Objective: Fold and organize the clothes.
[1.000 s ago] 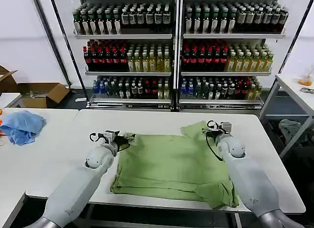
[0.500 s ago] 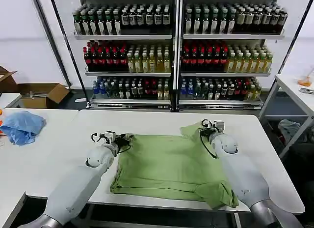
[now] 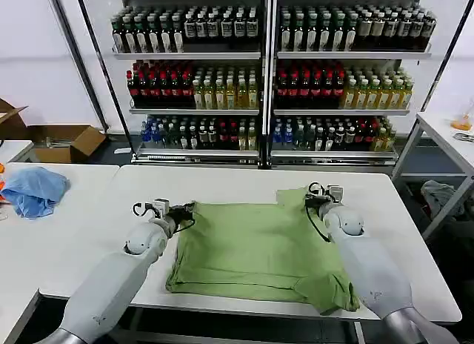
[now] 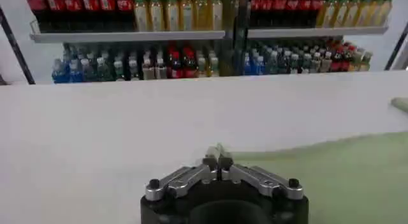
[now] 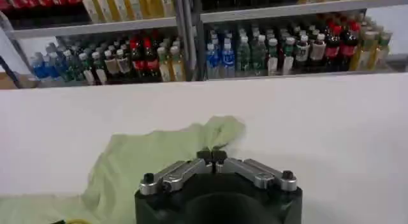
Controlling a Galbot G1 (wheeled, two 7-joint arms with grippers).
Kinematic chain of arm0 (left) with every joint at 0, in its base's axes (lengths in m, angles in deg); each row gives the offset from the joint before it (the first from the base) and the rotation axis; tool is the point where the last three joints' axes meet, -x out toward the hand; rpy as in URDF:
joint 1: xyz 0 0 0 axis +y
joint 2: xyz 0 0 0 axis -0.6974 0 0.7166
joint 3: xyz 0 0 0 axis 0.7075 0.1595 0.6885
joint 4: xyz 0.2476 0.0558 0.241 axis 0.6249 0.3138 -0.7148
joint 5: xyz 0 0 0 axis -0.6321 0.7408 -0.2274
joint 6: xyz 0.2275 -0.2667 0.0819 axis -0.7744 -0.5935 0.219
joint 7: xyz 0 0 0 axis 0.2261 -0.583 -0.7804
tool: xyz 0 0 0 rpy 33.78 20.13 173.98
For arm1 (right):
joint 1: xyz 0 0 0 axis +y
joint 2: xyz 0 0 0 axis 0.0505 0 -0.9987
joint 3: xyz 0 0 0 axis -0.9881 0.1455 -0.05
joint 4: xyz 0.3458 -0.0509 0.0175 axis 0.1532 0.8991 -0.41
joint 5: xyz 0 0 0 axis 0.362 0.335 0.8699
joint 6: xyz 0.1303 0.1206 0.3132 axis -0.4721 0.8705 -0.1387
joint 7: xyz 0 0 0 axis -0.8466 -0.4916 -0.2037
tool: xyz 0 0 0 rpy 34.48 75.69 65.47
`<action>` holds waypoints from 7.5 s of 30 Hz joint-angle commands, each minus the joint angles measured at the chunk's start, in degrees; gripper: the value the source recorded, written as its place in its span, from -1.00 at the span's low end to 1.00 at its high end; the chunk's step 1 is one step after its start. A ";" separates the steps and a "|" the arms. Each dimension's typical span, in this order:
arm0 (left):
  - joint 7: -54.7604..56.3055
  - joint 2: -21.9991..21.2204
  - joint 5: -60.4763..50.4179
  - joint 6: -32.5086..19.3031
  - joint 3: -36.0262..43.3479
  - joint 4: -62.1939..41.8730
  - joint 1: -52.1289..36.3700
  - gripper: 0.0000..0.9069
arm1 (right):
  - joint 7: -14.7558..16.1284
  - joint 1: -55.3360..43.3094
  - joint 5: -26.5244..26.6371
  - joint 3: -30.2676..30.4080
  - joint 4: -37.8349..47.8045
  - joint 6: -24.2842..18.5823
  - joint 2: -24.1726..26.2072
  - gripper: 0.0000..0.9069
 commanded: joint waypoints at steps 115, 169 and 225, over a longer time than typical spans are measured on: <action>7.15 9.36 -2.10 -6.54 -43.94 32.01 39.05 -0.96 | -5.82 57.87 -1.13 -31.15 -65.01 0.32 8.99 1.00; 7.41 -2.02 -4.08 -5.78 -23.40 35.18 36.07 1.00 | -5.49 55.14 -0.59 -29.07 -62.97 -0.42 10.36 1.00; 3.11 -7.38 43.28 -3.31 -32.03 26.34 33.40 -0.96 | -6.06 59.37 0.03 -32.58 -66.83 -0.15 10.14 1.00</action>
